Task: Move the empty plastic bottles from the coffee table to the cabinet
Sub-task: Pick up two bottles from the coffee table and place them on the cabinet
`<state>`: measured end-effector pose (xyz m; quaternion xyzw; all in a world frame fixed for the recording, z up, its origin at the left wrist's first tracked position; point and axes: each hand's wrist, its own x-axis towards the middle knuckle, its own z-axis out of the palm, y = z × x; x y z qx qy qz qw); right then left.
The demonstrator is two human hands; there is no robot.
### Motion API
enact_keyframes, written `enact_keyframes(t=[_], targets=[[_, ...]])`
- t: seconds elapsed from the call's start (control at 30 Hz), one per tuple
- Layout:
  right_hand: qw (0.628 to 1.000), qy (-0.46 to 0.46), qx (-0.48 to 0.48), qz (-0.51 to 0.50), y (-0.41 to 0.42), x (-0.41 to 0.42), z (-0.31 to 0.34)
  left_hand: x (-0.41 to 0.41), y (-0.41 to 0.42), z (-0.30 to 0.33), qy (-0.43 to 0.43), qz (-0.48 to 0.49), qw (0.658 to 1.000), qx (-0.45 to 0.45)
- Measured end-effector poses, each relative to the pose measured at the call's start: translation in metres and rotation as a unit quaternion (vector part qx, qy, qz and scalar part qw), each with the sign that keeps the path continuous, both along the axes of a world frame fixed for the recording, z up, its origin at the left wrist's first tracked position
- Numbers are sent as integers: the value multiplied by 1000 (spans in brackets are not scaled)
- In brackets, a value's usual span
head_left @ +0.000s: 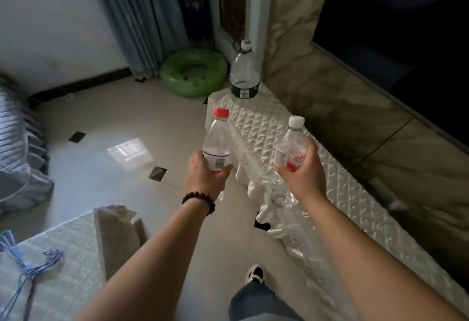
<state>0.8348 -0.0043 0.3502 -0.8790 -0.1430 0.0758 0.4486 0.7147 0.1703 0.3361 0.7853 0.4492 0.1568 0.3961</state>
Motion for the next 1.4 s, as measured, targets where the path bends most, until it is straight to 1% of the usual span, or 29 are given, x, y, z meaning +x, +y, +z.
enact_keyframes(t=[0.23,0.53,0.67,0.8,0.97,1.1,1.23,1.3,1.4], targets=[[999,2,13,-39,4,92,3,113,15,4,-5,-43,999,1],[995,27,-5,-101,38,167,-15,210,68,-10,9,-87,996,-10],[990,28,-17,-138,78,202,-33,260,112,-27,14,-117,993,-20],[982,49,-28,-179,134,240,-48,316,173,-45,28,-164,986,-22],[972,59,-25,-224,194,282,-57,382,238,-60,53,-216,974,-32],[964,67,-29,-257,215,308,-65,422,262,-74,68,-250,965,-29],[956,87,-35,-276,221,332,-82,452,269,-97,93,-283,954,-24],[955,96,-34,-278,222,346,-97,466,271,-116,99,-300,949,-18],[954,112,-29,-277,224,373,-131,491,272,-152,104,-314,943,-46]])
